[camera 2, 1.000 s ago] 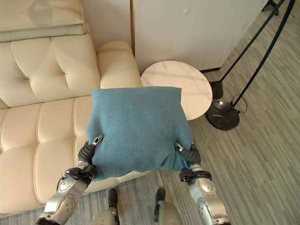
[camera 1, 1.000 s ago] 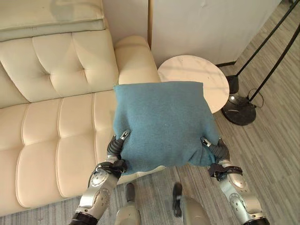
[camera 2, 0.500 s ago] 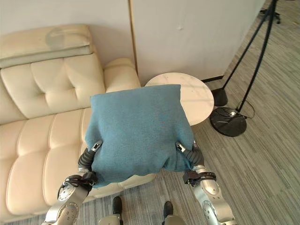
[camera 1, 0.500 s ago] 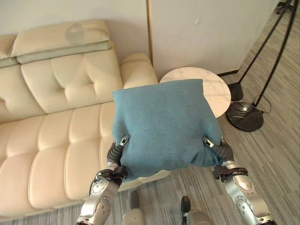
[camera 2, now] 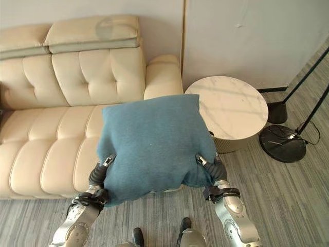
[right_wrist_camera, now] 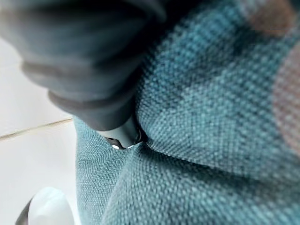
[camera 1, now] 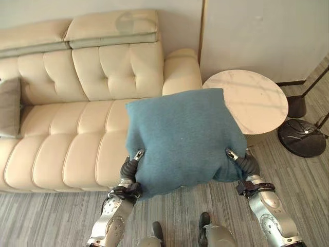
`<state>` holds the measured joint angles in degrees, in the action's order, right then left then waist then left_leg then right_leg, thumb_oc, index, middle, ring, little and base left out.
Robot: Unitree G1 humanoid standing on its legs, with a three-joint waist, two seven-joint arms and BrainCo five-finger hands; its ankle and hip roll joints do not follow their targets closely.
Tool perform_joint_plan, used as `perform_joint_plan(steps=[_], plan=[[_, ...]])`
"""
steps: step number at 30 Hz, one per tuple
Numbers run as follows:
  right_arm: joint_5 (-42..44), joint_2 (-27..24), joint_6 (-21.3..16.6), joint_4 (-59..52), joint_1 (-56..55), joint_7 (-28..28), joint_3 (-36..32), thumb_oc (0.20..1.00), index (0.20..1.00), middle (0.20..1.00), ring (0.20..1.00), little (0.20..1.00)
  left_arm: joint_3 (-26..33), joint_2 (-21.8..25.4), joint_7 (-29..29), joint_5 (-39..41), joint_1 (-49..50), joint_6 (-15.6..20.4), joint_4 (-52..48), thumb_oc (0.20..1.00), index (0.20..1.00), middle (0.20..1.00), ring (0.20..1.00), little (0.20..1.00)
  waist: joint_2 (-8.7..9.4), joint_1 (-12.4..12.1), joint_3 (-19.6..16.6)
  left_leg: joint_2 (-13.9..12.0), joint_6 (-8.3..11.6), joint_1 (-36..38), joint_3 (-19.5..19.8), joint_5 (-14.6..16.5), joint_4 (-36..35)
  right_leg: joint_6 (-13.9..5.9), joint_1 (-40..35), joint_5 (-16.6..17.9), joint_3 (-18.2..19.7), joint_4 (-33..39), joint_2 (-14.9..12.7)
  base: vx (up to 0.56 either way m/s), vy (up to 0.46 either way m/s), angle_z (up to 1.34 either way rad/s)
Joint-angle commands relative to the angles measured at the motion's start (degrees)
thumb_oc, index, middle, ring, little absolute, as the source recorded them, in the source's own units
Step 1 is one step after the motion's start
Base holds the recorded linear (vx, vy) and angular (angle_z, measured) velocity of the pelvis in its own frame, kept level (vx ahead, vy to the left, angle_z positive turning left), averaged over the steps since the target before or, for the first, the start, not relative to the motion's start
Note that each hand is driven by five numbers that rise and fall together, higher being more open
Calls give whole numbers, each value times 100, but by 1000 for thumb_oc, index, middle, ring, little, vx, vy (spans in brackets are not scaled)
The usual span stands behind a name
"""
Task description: Pick up all the scattered cushions and arrange them neatly on the sofa.
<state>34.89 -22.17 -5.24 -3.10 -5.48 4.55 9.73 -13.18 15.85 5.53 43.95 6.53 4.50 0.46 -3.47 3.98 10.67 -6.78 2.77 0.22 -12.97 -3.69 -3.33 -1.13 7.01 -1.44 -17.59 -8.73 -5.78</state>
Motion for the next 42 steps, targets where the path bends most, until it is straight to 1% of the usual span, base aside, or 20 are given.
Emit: perform_joint_plan(steps=[1, 6, 10, 12, 15, 17, 18, 19, 20, 21, 22, 24, 25, 26, 29, 33, 38, 40, 41, 42], plan=[[20, 473, -586, -906, 403, -419, 471, 200, 200, 200, 200, 200, -262, -62, -692, -43, -245, 377, -882, 200, 200, 200, 200, 200, 210, -19, -425, 14, 237, 244, -12, 484, -111, -335, -741, -237, 97, 1277, 234, 58, 79, 12], [36, 477, -593, -840, 454, -439, 541, 200, 200, 200, 200, 200, -109, -42, -653, -28, -105, 405, -916, 200, 200, 200, 200, 200, 338, -213, -295, 5, 243, 209, -11, 421, -126, -384, -817, -166, -45, 1309, 146, -58, 76, 3], [-64, 418, -656, -823, 467, -281, 333, 200, 200, 200, 200, 200, -59, -77, -603, 123, -340, 439, -842, 200, 200, 200, 200, 200, 389, -67, -184, -595, 356, -190, -1479, 394, 366, -546, -647, -105, -991, 1146, -289, -185, 160, 109], [-62, 443, -629, -841, 419, -307, 315, 200, 200, 200, 200, 200, -26, -62, -645, 139, -285, 413, -854, 200, 200, 200, 200, 200, 369, -49, -221, -623, 344, -175, -1610, 387, 366, -579, -681, -75, -1113, 1112, -348, 8, 228, 127], [-147, 610, -473, -812, 318, -494, 391, 200, 200, 200, 200, 200, 148, 31, -696, 113, 3, 336, -824, 200, 200, 200, 200, 200, 467, -224, -430, -171, 63, -141, -1339, 493, 131, -740, -824, -73, -1330, 658, -760, 71, 370, 65], [-170, 658, -462, -817, 295, -488, 369, 200, 200, 200, 200, 200, 151, 49, -687, 90, -5, 326, -795, 200, 200, 200, 200, 200, 468, -244, -416, -58, -15, -122, -1228, 525, 74, -774, -761, -93, -1339, 368, -902, 66, 280, 72], [-193, 749, -455, -849, 265, -477, 329, 200, 200, 200, 200, 200, 90, 99, -669, 25, -45, 309, -768, 200, 200, 200, 200, 200, 454, -200, -349, 163, -163, -33, -970, 591, -48, -844, -599, 37, -1095, -326, -1139, 108, 365, 87], [-197, 779, -485, -833, 255, -439, 312, 200, 200, 200, 200, 200, 45, 135, -632, -17, -106, 316, -710, 200, 200, 200, 200, 200, 463, -114, -295, 254, -221, 7, -830, 611, -107, -903, -468, 86, -789, -637, -1159, 87, 277, 111], [-198, 781, -488, -829, 263, -438, 311, 200, 200, 200, 200, 200, 44, 135, -631, -18, -116, 320, -703, 200, 200, 200, 200, 200, 473, -117, -292, 271, -232, 6, -834, 620, -106, -917, -443, 71, -772, -680, -1186, 109, 225, 106], [-215, 827, -476, -829, 207, -398, 236, 200, 200, 200, 200, 200, -36, 142, -608, -77, -191, 359, -673, 200, 200, 200, 200, 200, 438, 162, -264, 339, -268, 101, -540, 691, -167, -857, -115, -166, 244, -877, -708, 92, 139, 95], [-215, 824, -475, -831, 206, -397, 236, 200, 200, 200, 200, 200, -37, 138, -608, -78, -192, 361, -670, 200, 200, 200, 200, 200, 440, 147, -268, 339, -266, 104, -556, 703, -166, -854, -93, -189, 266, -909, -710, 92, 176, 84], [-163, 830, -549, -871, 204, -405, 118, 200, 200, 200, 200, 200, -129, 113, -684, -224, -329, 336, -613, 200, 200, 200, 200, 200, 441, 282, -227, 422, -299, 114, -333, 625, -151, -640, 117, -383, 734, -498, -142, 101, 78, 81], [-162, 830, -549, -871, 204, -405, 117, 200, 200, 200, 200, 200, -130, 112, -684, -224, -330, 336, -612, 200, 200, 200, 200, 200, 440, 286, -221, 420, -298, 120, -328, 627, -150, -639, 108, -385, 729, -496, -141, 210, 42, 66], [-122, 820, -580, -903, 188, -412, 22, 200, 200, 200, 200, 200, -152, 81, -700, -247, -429, 344, -557, 200, 200, 200, 200, 200, 508, 360, -202, 554, -305, 183, -143, 682, -146, -609, 227, -295, 858, -146, 140, 186, 14, 62], [-73, 843, -635, -901, 187, -403, -42, 200, 200, 200, 200, 200, -168, 26, -700, -289, -509, 354, -502, 200, 200, 200, 200, 200, 596, 407, -191, 701, -292, 265, -17, 749, -136, -633, 423, -68, 845, 203, 342, 158, 10, 58], [-80, 856, -659, -892, 94, -396, -116, 200, 200, 200, 200, 200, -172, -30, -709, -375, -604, 368, -446, 200, 200, 200, 200, 200, 709, 481, -113, 814, -229, 617, 159, 1032, -54, -700, 563, 171, 236, 488, 322, 254, -24, 41], [-43, 760, -684, -933, -51, -439, -215, 200, 200, 200, 200, 200, -226, -155, -798, -352, -538, 397, -477, 200, 200, 200, 200, 200, 715, 600, -377, 822, -138, 911, 235, 1456, 259, -487, 177, 137, 221, 579, 306, 311, -84, 39], [-13, 685, -669, -977, -127, -499, -236, 200, 200, 200, 200, 200, -235, -206, -838, -296, -437, 398, -512, 200, 200, 200, 200, 200, 650, 681, -454, 712, -4, 915, 194, 1545, 709, -374, -22, 6, 250, 582, 363, 293, -104, 18], [-13, 626, -671, -985, -128, -510, -227, 200, 200, 200, 200, 200, -250, -210, -843, -286, -409, 404, -527, 200, 200, 200, 200, 200, 624, 688, -444, 652, 101, 830, 180, 1423, 1140, -307, -138, -50, 290, 589, 402, 318, -171, 6], [1, 512, -636, -992, -77, -551, -178, 200, 200, 200, 200, 200, -239, -199, -817, -294, -379, 418, -566, 200, 200, 200, 200, 200, 642, 618, -347, 562, 290, 468, 190, 1125, 2194, -165, -359, -140, 447, 633, 483, 221, -134, -4]])
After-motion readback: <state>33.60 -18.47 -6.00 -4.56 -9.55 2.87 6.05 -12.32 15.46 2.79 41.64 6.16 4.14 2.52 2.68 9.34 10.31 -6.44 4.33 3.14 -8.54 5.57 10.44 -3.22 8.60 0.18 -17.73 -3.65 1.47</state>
